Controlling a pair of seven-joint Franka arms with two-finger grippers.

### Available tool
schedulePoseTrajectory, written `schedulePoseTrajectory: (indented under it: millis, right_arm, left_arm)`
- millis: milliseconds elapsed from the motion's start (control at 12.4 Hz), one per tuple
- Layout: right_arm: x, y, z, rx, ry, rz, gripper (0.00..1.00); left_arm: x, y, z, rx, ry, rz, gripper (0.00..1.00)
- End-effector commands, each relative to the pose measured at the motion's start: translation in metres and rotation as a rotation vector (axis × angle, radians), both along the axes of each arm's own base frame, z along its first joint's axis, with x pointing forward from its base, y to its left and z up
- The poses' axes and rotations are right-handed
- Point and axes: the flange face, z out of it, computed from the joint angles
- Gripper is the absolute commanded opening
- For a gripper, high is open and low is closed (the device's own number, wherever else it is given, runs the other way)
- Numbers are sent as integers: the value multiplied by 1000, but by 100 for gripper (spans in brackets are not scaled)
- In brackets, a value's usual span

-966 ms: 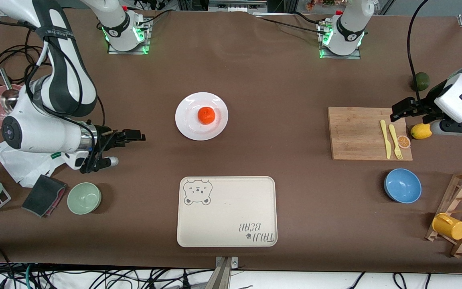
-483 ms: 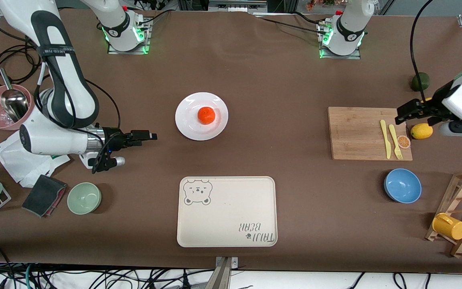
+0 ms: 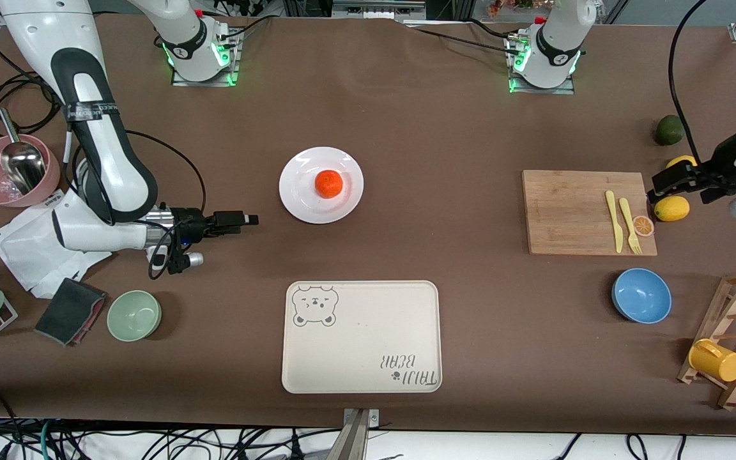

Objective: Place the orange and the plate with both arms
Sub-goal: 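Move the right gripper to the plate rim and grip it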

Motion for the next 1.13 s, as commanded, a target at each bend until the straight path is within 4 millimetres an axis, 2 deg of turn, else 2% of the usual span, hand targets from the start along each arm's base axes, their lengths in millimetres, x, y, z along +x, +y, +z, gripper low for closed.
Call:
schedulePoseTrajectory:
  millis: [0,885,1046]
  right_arm:
    - [-18,-8,-16,67,-6,-23,100]
    - [-59,-10,-77,174,-13,-29,100]
    - [-72,-11,-85,188,3,-49,100]
  left_arm:
    - [6,12,4,-19,-11,16,100]
    - [8,7,5,-19,-14,8,100]
    - [8,6,5,-19,-15,7,100]
